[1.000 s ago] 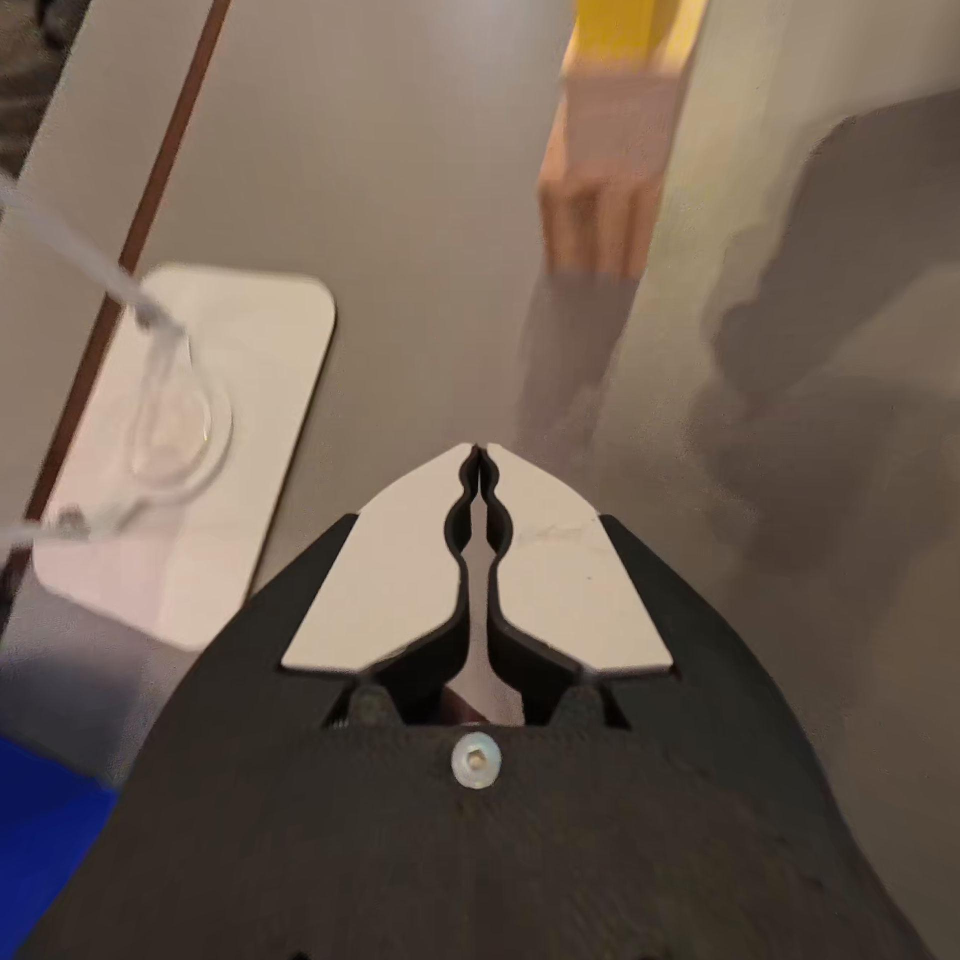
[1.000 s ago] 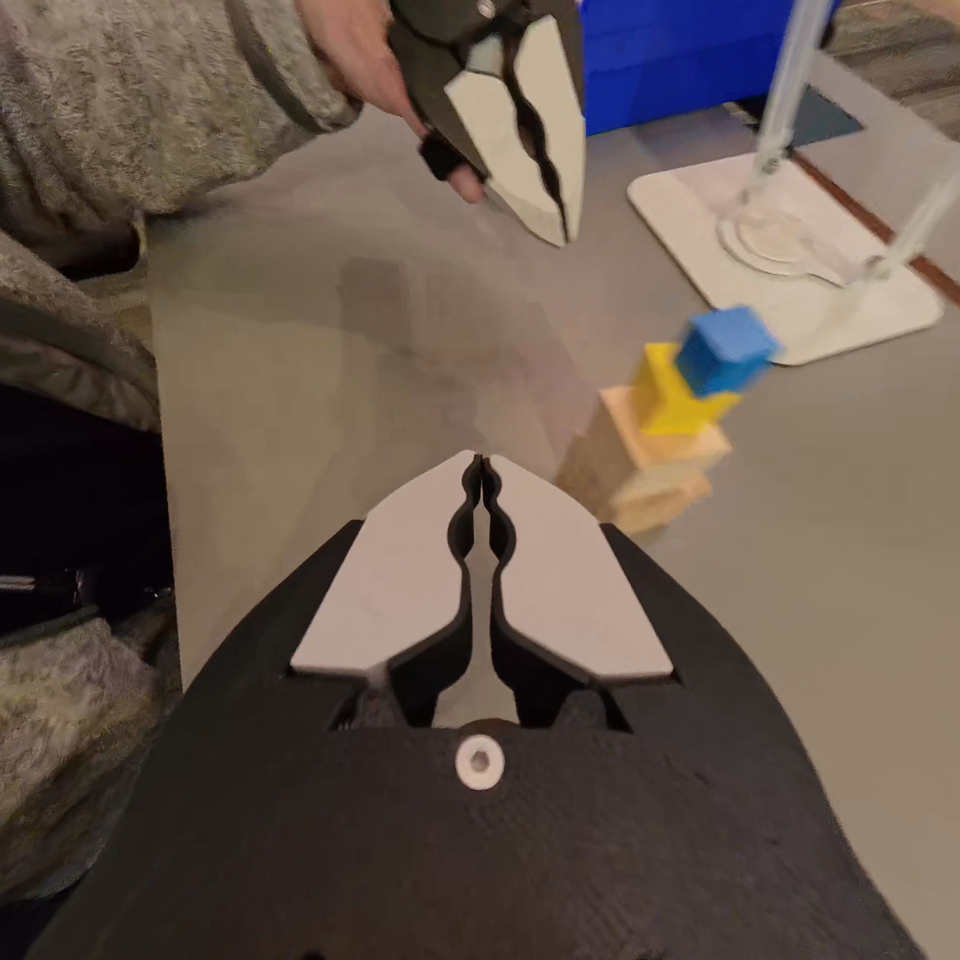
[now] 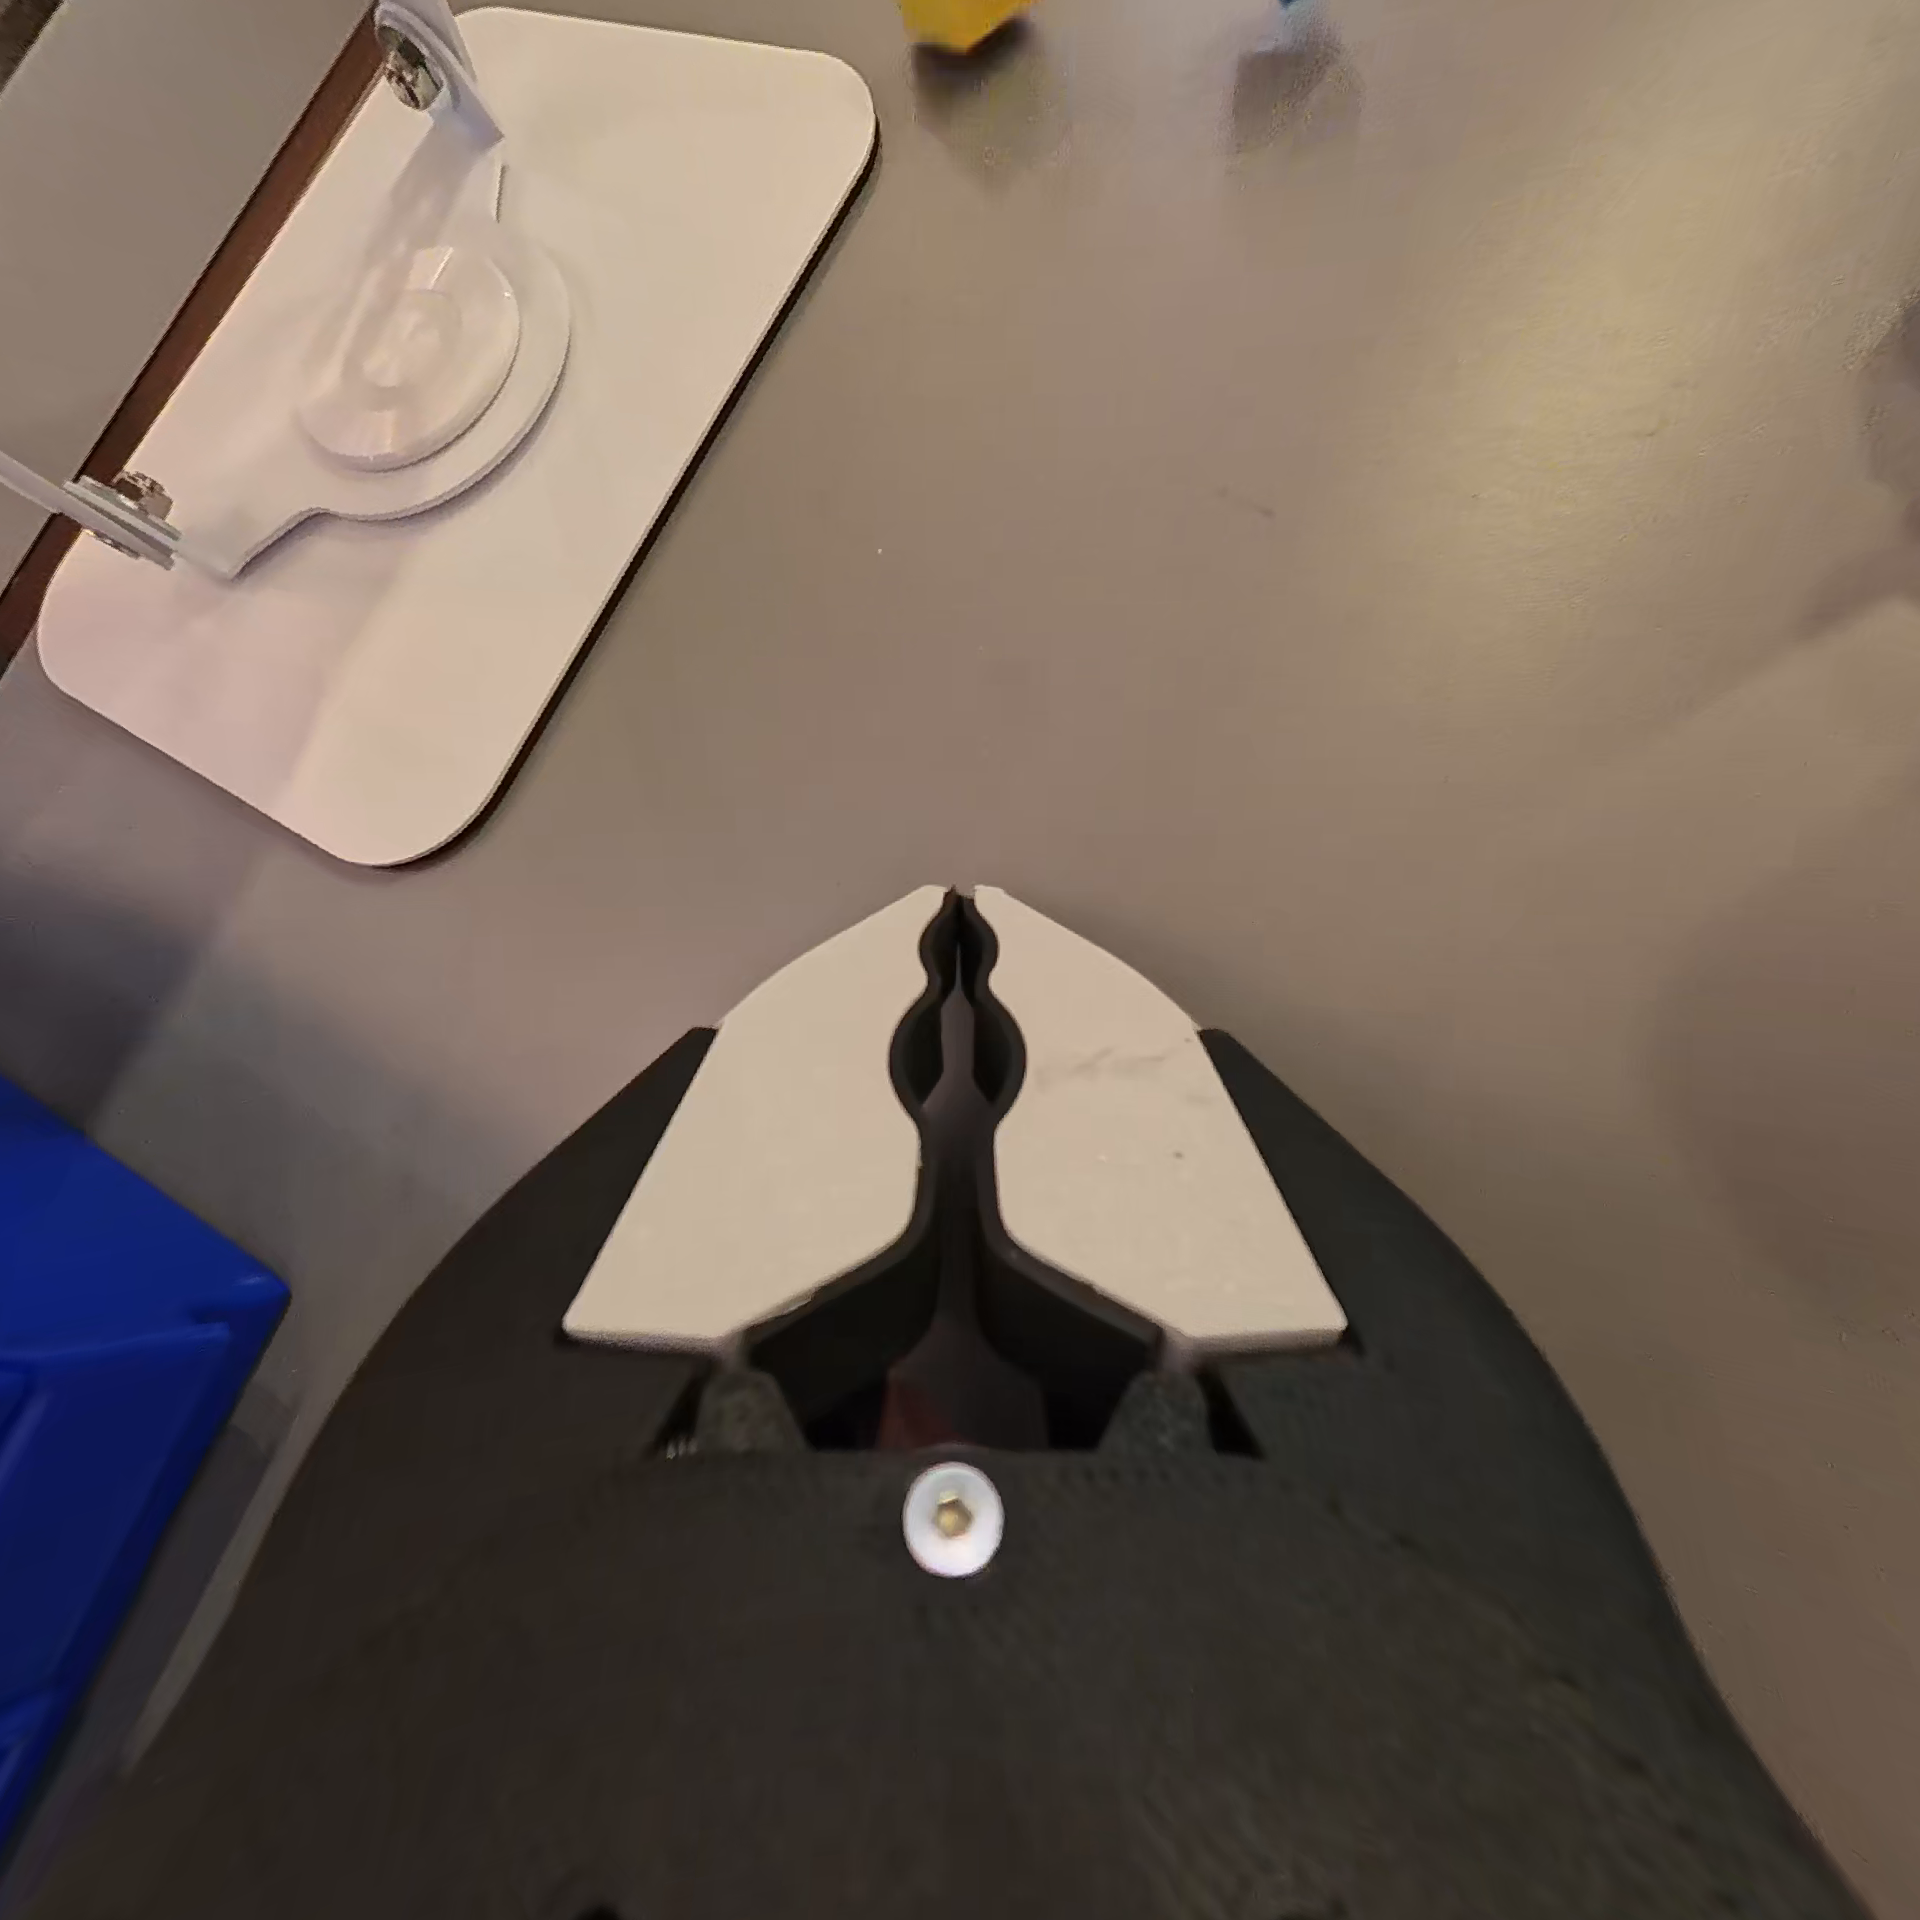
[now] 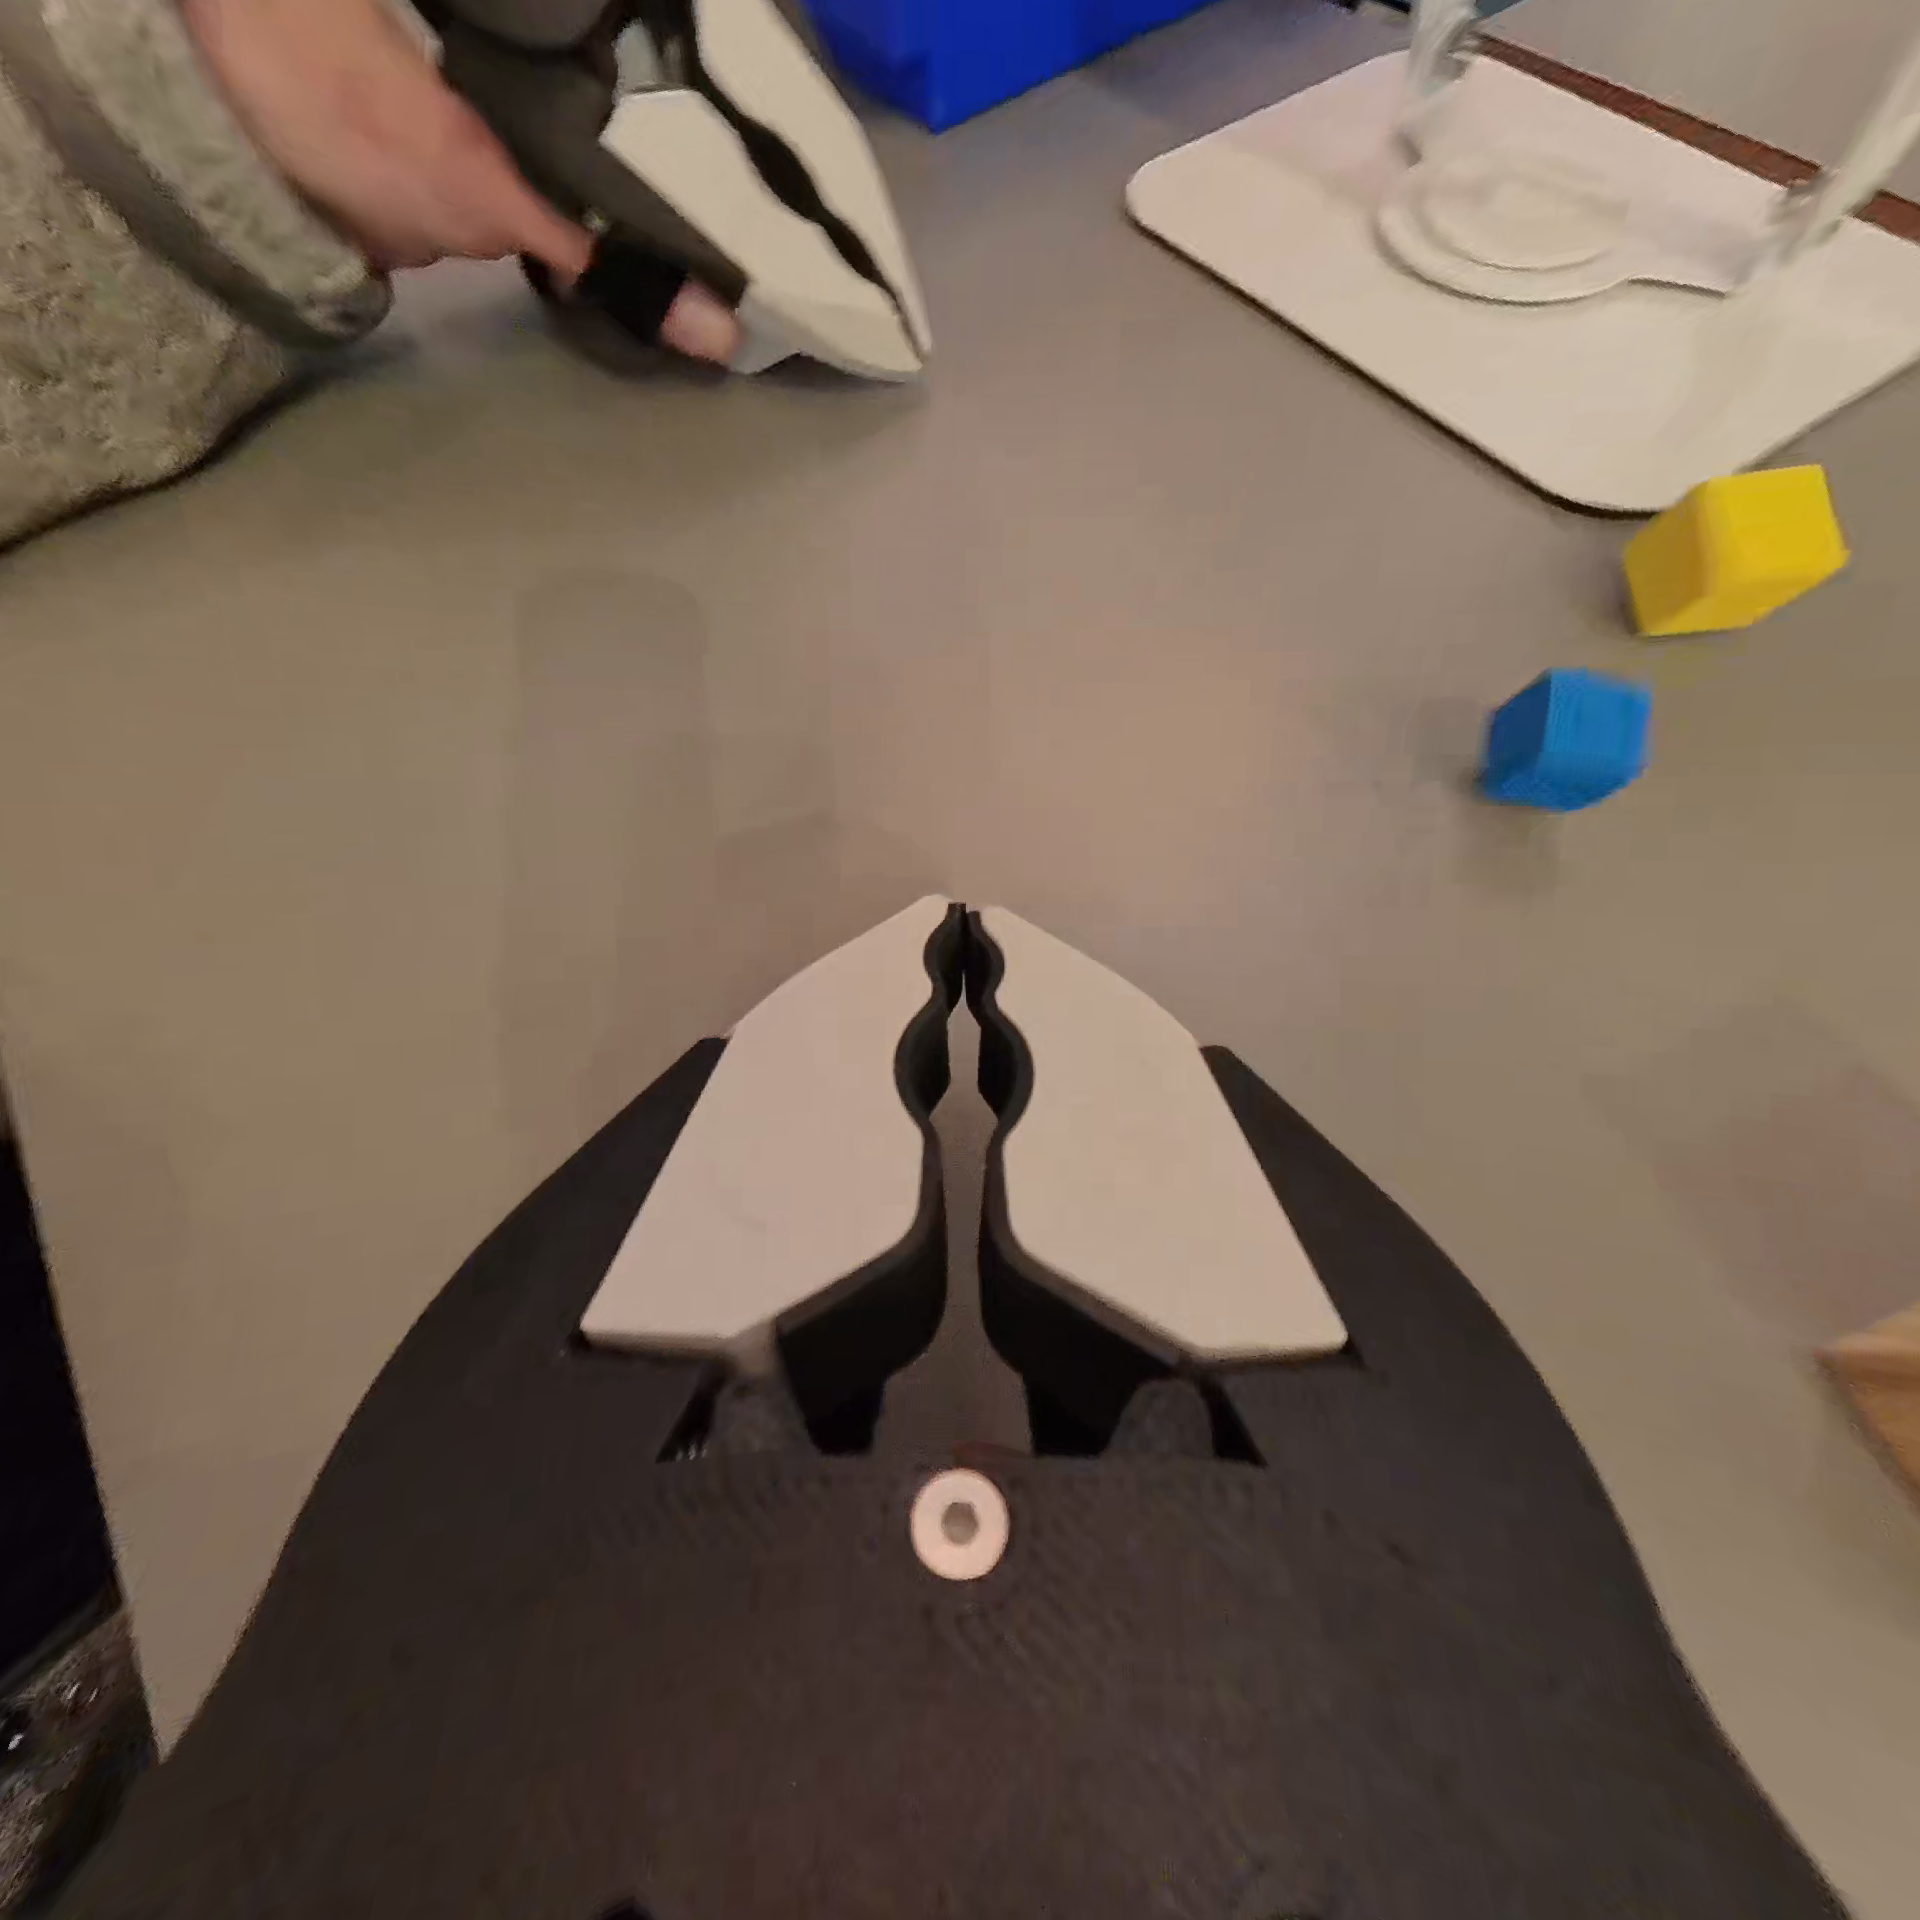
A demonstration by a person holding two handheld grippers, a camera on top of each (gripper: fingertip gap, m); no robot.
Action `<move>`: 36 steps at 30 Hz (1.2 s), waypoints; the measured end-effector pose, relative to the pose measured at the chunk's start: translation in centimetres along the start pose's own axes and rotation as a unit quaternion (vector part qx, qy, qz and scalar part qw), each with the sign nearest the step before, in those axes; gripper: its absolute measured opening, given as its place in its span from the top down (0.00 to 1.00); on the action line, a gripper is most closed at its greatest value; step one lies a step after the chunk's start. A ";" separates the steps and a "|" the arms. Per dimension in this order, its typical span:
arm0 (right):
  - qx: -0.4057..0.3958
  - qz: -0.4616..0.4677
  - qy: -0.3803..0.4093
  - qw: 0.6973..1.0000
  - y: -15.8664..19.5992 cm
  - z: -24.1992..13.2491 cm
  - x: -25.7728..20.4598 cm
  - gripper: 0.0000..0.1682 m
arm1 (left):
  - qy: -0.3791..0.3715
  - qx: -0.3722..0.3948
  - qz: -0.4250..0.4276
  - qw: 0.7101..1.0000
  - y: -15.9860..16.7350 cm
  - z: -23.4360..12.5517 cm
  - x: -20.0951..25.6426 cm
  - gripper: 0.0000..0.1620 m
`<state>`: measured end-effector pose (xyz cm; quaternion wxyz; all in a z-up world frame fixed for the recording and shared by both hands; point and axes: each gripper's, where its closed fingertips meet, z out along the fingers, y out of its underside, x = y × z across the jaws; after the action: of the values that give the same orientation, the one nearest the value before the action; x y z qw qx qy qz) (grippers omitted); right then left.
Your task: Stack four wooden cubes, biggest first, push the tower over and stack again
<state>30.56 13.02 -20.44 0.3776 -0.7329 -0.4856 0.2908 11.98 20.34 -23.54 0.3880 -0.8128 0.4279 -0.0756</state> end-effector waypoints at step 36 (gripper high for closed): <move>-0.057 -0.074 -0.091 0.992 0.7 -5.1 15.6 0.64 | -0.009 0.004 0.016 1.000 1.4 -1.7 0.5 1.00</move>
<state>40.53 25.97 -19.17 0.3099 -0.6860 -0.5863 0.2995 10.64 18.58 -23.46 0.3962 -0.8052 0.4367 -0.0633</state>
